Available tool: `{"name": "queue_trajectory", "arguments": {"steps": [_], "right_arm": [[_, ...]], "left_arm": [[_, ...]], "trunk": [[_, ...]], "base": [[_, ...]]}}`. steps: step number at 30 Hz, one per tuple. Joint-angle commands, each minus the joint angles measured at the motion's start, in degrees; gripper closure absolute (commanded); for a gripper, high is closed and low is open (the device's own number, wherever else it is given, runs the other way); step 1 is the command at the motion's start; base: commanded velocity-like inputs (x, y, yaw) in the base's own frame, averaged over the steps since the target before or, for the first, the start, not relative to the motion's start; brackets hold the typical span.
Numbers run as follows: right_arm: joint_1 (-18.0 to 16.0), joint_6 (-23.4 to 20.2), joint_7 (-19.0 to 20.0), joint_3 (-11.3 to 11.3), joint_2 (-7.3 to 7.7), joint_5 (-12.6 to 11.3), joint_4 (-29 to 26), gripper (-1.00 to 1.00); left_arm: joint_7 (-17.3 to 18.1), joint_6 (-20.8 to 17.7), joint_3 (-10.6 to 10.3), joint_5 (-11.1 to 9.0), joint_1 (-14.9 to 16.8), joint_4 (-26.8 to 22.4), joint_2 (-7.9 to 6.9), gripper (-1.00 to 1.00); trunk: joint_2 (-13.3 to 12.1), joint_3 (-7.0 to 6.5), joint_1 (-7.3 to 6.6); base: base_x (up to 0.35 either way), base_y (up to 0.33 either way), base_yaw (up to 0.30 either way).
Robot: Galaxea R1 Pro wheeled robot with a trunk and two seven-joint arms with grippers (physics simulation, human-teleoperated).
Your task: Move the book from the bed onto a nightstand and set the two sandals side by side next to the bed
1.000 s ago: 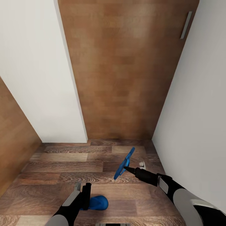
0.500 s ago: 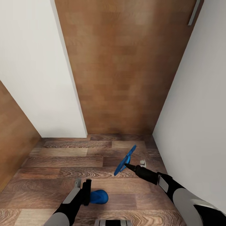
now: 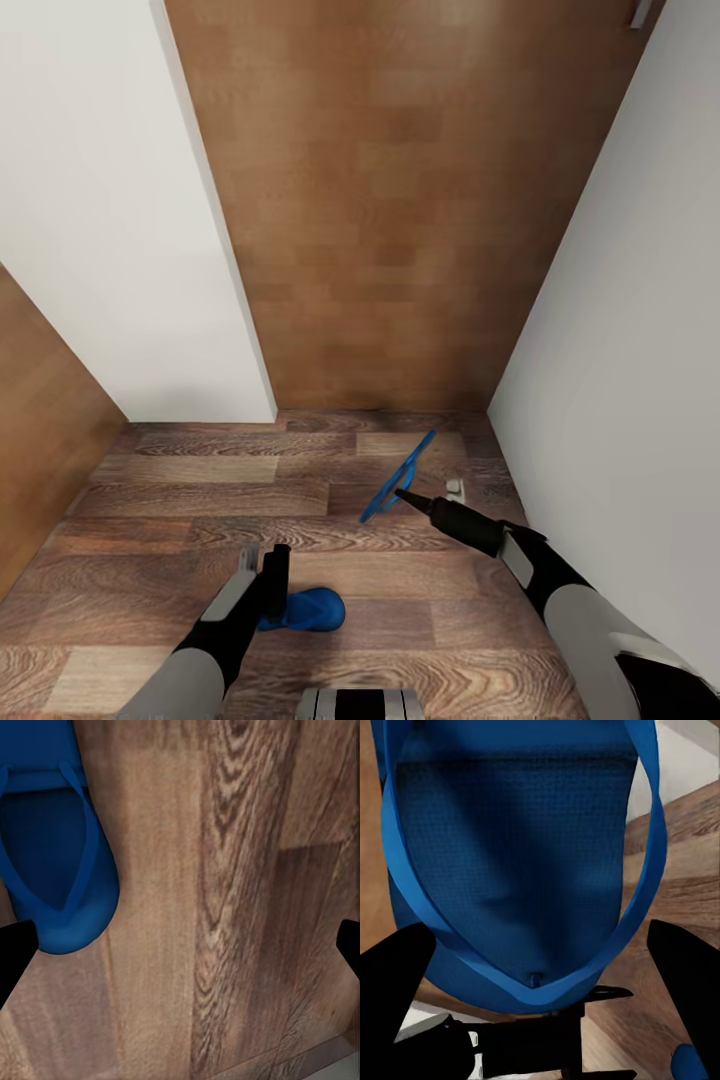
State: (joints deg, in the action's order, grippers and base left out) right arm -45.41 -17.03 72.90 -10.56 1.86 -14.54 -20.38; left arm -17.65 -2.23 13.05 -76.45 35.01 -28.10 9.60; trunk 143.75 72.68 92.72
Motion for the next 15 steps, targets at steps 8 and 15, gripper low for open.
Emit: {"name": "queue_trajectory", "arguments": {"steps": [8,15], "right_arm": [[0.0,0.2,5.1,0.1,-0.43,-0.2,-1.3,1.0],[0.0,0.5,5.5,0.5,-1.49,-0.1,-2.1,1.0]], "left_arm": [[-0.3,0.0,0.4,-0.2,1.0,-3.5,0.18,-1.0],[-0.3,0.1,0.3,-0.1,1.9,-4.2,0.26,-1.0]], "trunk": [[0.1,1.82,0.19],[0.2,3.37,0.37]], "base": [[0.0,0.0,0.0],[0.0,0.0,0.0]]}}
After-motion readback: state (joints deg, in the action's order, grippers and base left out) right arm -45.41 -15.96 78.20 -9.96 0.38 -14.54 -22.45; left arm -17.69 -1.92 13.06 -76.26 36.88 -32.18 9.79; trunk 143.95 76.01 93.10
